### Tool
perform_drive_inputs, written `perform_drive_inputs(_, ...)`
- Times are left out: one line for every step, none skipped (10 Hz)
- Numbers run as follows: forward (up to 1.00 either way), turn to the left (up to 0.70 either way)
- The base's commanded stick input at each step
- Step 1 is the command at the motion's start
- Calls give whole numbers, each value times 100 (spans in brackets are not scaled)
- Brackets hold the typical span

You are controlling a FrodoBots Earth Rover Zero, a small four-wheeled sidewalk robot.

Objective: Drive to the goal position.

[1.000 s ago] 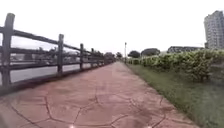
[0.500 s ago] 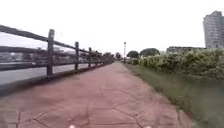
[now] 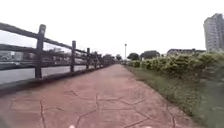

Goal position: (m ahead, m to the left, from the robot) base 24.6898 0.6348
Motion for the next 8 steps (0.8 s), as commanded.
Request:
perform_drive_inputs(100, 2)
perform_drive_inputs(100, 2)
perform_drive_inputs(100, 2)
perform_drive_inputs(100, -32)
perform_drive_inputs(100, -13)
perform_drive_inputs(100, 2)
perform_drive_inputs(100, 2)
perform_drive_inputs(100, 2)
